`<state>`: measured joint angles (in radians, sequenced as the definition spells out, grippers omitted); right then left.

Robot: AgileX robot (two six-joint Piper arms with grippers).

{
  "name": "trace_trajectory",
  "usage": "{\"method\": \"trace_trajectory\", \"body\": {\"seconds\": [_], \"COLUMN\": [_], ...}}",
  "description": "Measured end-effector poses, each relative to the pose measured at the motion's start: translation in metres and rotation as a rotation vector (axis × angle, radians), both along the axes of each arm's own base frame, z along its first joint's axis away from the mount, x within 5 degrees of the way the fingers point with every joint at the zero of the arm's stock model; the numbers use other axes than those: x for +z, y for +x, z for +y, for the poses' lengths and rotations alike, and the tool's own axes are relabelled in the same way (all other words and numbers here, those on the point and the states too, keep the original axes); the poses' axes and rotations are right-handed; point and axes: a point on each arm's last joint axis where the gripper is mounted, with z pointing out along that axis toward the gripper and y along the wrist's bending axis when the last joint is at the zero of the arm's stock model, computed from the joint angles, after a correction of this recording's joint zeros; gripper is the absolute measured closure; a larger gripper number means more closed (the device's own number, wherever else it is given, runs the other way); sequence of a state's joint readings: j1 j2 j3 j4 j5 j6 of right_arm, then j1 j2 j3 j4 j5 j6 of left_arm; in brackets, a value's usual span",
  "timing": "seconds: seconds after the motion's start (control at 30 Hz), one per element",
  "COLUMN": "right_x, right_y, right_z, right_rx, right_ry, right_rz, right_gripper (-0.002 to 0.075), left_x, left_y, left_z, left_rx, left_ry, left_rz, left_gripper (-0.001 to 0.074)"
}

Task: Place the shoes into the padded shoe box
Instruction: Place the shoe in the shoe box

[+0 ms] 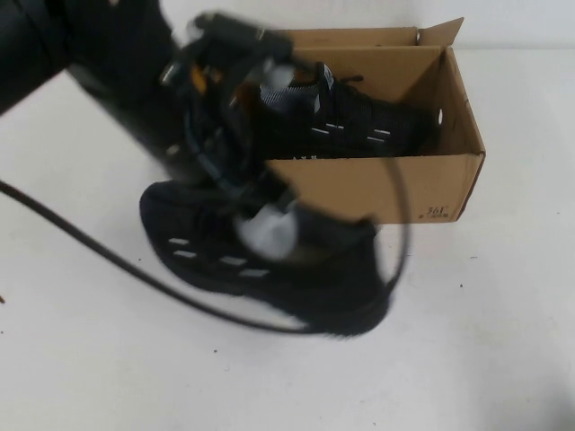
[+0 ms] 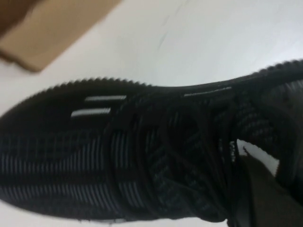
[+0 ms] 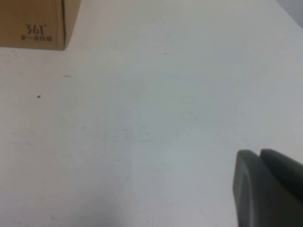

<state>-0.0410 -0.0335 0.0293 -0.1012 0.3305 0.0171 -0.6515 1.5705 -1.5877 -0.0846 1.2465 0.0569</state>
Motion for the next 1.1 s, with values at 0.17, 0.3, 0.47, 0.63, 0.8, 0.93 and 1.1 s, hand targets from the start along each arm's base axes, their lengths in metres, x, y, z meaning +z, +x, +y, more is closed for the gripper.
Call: {"method": "trace_trajectory", "body": {"seconds": [0.17,0.3,0.47,0.63,0.8,0.93,1.1], "right_x": [0.000,0.000,0.000,0.000,0.000,0.000,0.000], "right_y": [0.000,0.000,0.000,0.000,0.000,0.000,0.000], "right_z": [0.000,0.000,0.000,0.000,0.000,0.000,0.000], "right_rx": [0.000,0.000,0.000,0.000,0.000,0.000,0.000], "right_ry": [0.000,0.000,0.000,0.000,0.000,0.000,0.000], "right_rz": [0.000,0.000,0.000,0.000,0.000,0.000,0.000], "right_gripper": [0.0732,0.0732,0.0732,0.0732,0.0733,0.0733,0.0732], "left_x": [0.042,0.073,0.087,0.066,0.042,0.037,0.035], "left_y": [-0.009,-0.005,0.010,0.031,0.045,0.050,0.060], "left_z": [-0.012,-0.009,-0.016,-0.036,-0.049,-0.057,-0.067], "left_rx": [0.082,0.188,0.273,0.287,0.269,0.251,0.228], "left_ry": [-0.131,-0.216,-0.296,-0.290,-0.248,-0.261,-0.285], "left_rz": [-0.052,-0.135,-0.206,-0.159,-0.109,-0.097,-0.108], "left_gripper": [0.0733,0.0733,0.0733,0.0733,0.0733,0.0733,0.0733]}}
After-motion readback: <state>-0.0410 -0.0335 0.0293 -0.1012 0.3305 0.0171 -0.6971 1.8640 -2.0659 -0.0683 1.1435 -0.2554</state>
